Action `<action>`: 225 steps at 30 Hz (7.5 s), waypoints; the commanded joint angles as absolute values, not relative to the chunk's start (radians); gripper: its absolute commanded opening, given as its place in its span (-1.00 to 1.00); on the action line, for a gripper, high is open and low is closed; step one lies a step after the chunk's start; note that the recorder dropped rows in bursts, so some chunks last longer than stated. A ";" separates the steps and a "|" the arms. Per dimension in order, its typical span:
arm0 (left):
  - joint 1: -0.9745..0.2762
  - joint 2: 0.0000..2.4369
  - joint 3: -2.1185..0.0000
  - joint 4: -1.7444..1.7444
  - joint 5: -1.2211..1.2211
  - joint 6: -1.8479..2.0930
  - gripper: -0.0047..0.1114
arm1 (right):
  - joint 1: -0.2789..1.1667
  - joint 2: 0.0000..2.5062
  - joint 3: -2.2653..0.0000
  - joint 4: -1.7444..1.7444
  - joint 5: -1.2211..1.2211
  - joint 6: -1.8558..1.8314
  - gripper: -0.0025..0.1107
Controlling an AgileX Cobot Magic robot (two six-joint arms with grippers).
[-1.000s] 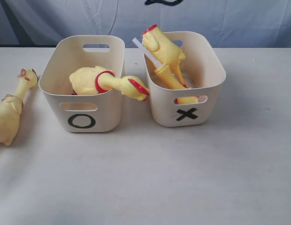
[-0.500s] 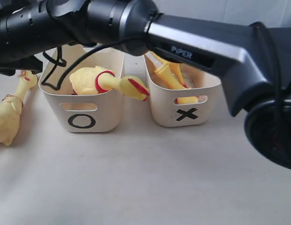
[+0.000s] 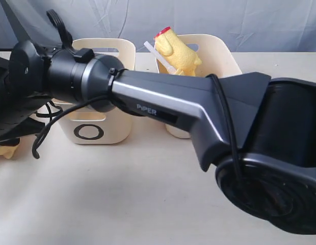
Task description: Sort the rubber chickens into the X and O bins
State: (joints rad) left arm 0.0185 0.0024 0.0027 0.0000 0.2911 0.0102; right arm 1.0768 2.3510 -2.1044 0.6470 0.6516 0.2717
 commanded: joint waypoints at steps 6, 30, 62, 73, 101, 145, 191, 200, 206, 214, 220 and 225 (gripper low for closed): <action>0.020 0.000 0.000 0.006 0.284 0.010 -0.92 | 1.095 2.386 -2.111 0.732 0.616 0.283 0.03; 0.020 0.000 0.000 0.206 0.289 0.010 -0.92 | 1.087 2.500 -2.185 0.974 0.630 0.123 0.03; 0.020 0.000 0.000 0.488 0.292 0.010 -0.92 | 1.087 2.622 -2.241 1.105 0.531 0.131 -0.14; 0.020 0.000 0.000 0.488 0.292 0.010 -0.92 | 1.087 2.620 -2.241 1.111 0.480 0.128 -0.77; 0.020 0.000 0.000 0.476 0.096 0.010 -0.92 | 1.024 2.368 -2.241 0.995 0.514 -0.054 -0.97; 0.020 0.000 0.000 0.476 0.096 0.010 -0.92 | 0.873 2.101 -2.239 0.566 0.837 0.151 -0.97; 0.020 0.000 0.000 0.476 0.096 0.010 -0.92 | 0.869 2.131 -2.239 0.300 1.003 0.370 0.03; 0.020 0.000 0.000 0.476 0.096 0.010 -0.92 | 0.869 2.076 -2.239 0.312 1.052 0.366 0.08; 0.020 0.000 0.000 0.476 0.096 0.010 -0.92 | 0.869 2.031 -2.239 0.260 1.122 0.366 0.08; 0.020 0.000 0.000 0.476 0.096 0.010 -0.92 | 0.869 1.969 -2.239 0.165 1.179 0.366 0.08; 0.020 0.000 0.000 0.476 0.096 0.010 -0.92 | 0.867 1.924 -2.239 0.036 1.221 0.374 0.08; 0.020 0.000 0.000 0.476 0.096 0.010 -0.92 | 0.836 1.849 -2.214 -0.035 1.221 0.400 0.02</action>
State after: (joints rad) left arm 0.0185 0.0024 0.0027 0.4861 0.1019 0.0120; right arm 0.8618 1.9050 -2.2264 0.0000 1.2161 0.3847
